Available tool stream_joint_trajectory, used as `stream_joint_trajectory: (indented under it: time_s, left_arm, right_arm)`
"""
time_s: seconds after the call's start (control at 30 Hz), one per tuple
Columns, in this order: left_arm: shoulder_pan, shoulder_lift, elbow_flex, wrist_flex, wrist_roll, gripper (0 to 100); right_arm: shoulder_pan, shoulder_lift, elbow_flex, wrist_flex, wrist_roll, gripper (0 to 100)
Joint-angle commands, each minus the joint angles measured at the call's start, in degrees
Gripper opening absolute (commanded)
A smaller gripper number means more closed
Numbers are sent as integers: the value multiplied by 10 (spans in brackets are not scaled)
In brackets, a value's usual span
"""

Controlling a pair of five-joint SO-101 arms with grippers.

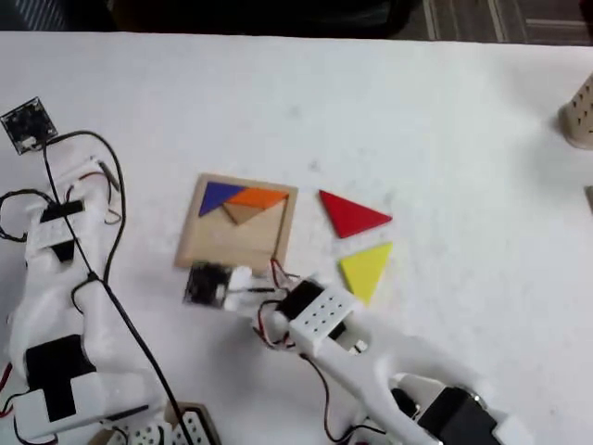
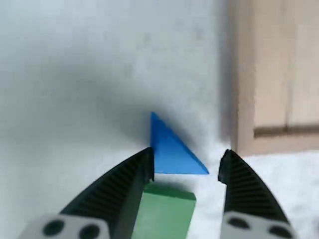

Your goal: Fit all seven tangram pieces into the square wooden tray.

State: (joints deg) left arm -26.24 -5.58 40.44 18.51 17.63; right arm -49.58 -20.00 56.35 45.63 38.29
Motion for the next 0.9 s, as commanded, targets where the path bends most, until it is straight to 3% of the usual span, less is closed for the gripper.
stream_joint_trajectory:
  time_s: [0.0,0.17,0.5,0.73,0.87]
  left_arm:
    - [-2,-2,-33,-16,6,24]
    - [-2,-2,-33,-16,5,24]
    - [-2,-2,-33,-17,5,24]
    - [-2,-2,-33,-17,5,24]
    - [-2,-2,-33,-17,5,24]
  right_arm:
    - [-12,-4,0,7,104,208]
    - [-24,2,5,37,172,208]
    - [-33,100,-55,57,178,203]
    - [-32,97,-55,56,171,15]
    - [-32,97,-55,63,138,33]
